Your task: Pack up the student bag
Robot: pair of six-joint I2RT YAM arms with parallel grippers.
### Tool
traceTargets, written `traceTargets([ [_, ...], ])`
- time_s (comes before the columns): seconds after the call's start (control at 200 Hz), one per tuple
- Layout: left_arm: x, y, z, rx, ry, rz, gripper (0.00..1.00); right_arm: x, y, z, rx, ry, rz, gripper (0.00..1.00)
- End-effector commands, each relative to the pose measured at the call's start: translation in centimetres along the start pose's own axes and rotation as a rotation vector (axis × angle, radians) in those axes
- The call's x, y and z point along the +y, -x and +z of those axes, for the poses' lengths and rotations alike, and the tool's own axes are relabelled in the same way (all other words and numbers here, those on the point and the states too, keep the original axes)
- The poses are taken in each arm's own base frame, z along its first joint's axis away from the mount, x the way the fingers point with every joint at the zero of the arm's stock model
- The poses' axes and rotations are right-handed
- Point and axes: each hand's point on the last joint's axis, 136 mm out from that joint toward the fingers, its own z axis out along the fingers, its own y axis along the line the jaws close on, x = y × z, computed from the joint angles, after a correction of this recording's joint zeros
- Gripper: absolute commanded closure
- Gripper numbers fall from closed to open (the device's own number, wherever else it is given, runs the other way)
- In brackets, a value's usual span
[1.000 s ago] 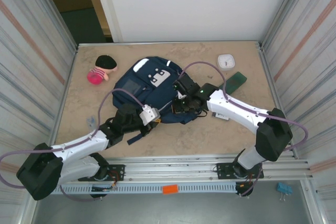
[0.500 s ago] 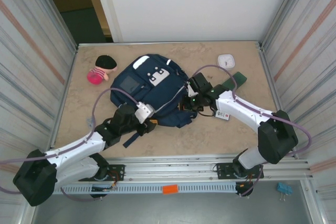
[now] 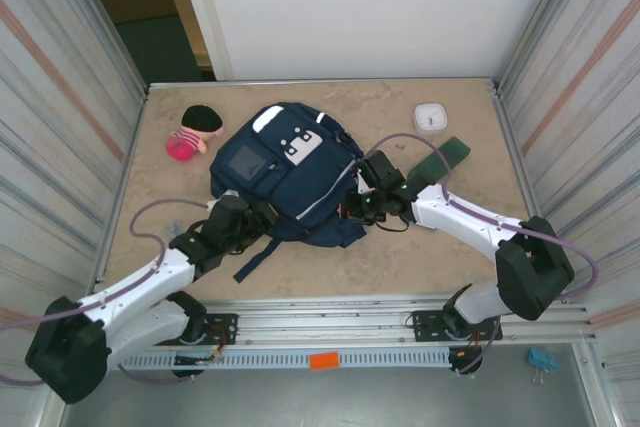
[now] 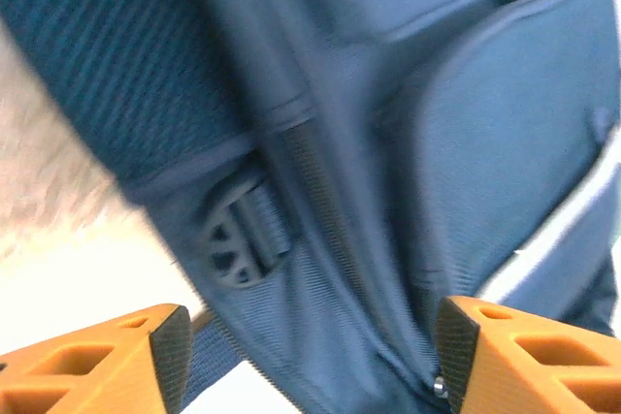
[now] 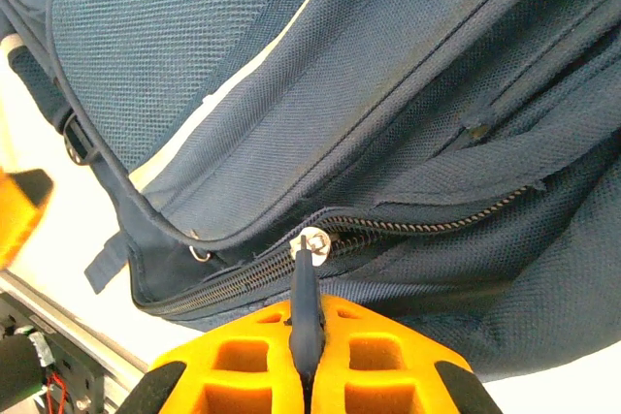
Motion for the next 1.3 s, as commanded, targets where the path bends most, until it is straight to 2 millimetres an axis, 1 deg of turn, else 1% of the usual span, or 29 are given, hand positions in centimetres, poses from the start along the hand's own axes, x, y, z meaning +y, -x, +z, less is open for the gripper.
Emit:
traceTargets([
  [0.0, 0.3, -1.3, 1.7, 0.086, -0.006, -0.219, 0.32, 1.3, 0.5, -0.8, -0.054, 0.048, 0.004, 1.00],
  [0.065, 0.1, -1.5, 2.4, 0.109, 0.000, -0.211, 0.32, 1.4, 0.4, -0.6, -0.053, 0.061, 0.010, 1.00],
  [0.13, 0.0, -1.6, 3.1, 0.123, 0.013, -0.198, 0.35, 1.5, 0.2, -0.2, -0.047, 0.062, 0.015, 1.00],
  [0.155, 0.0, -1.4, 3.4, 0.126, 0.017, -0.199, 0.39, 1.5, 0.2, -0.2, -0.048, 0.062, 0.015, 1.00],
  [0.19, 0.1, -1.1, 3.7, 0.126, 0.021, -0.204, 0.48, 1.7, 0.1, 0.0, -0.047, 0.061, 0.017, 1.00],
  [0.241, 0.0, -0.4, 4.0, 0.117, 0.029, -0.218, 0.67, 1.9, -0.1, 0.1, -0.051, 0.062, 0.029, 1.00],
  [0.281, -0.3, 0.5, 4.1, 0.102, 0.033, -0.201, 0.77, 2.4, -0.5, 0.3, -0.050, 0.072, 0.029, 1.00],
  [0.336, -1.2, 2.2, 4.0, 0.068, 0.046, -0.137, 0.87, 3.1, -1.0, 0.5, -0.053, 0.072, 0.027, 1.00],
  [0.391, -2.4, 4.0, 3.9, 0.043, 0.060, -0.065, 0.92, 3.7, -1.7, 0.6, -0.054, 0.066, 0.024, 1.00],
  [0.476, -3.6, 6.5, 4.6, 0.045, 0.071, 0.002, 0.94, 4.7, -2.6, 1.0, -0.056, 0.075, 0.029, 1.00],
  [0.581, -4.1, 9.1, 6.7, 0.073, 0.053, 0.021, 0.95, 6.6, -3.0, 1.8, -0.058, 0.126, 0.035, 1.00],
  [0.676, -4.5, 11.5, 8.5, 0.097, 0.030, 0.012, 0.95, 8.1, -2.9, 2.7, -0.049, 0.129, 0.014, 1.00],
  [0.747, -5.0, 12.9, 8.9, 0.109, 0.016, 0.010, 0.91, 8.9, -2.5, 3.2, -0.056, 0.130, -0.002, 1.00],
  [0.807, -5.6, 13.6, 8.3, 0.109, -0.006, 0.006, 0.80, 9.3, -2.0, 3.5, -0.062, 0.131, -0.011, 1.00],
  [0.872, -5.8, 13.3, 7.2, 0.114, -0.019, 0.004, 0.61, 9.5, -1.6, 3.9, -0.066, 0.124, -0.020, 1.00],
  [0.927, -5.9, 12.3, 6.0, 0.133, -0.042, -0.016, 0.52, 9.5, -1.3, 4.2, -0.064, 0.123, -0.023, 1.00],
  [0.972, -5.5, 11.2, 5.0, 0.151, -0.058, -0.048, 0.48, 9.5, -1.1, 4.4, -0.059, 0.128, -0.027, 1.00],
  [0.997, -5.5, 10.5, 4.4, 0.159, -0.071, -0.073, 0.46, 9.6, -1.0, 4.5, -0.056, 0.129, -0.029, 1.00],
  [1.092, -4.8, 6.9, 2.8, 0.196, -0.096, -0.132, 0.41, 9.3, -0.7, 4.7, -0.041, 0.136, -0.030, 1.00],
  [1.178, -4.8, 3.9, 2.0, 0.235, -0.110, -0.158, 0.38, 9.3, -0.5, 4.7, -0.026, 0.146, -0.034, 1.00],
  [1.243, -5.2, 2.4, 1.9, 0.255, -0.127, -0.182, 0.38, 9.3, -0.4, 4.8, -0.014, 0.151, -0.041, 1.00],
  [1.298, -5.6, 2.0, 1.8, 0.245, -0.143, -0.193, 0.38, 9.2, -0.5, 4.9, -0.005, 0.149, -0.046, 1.00],
])
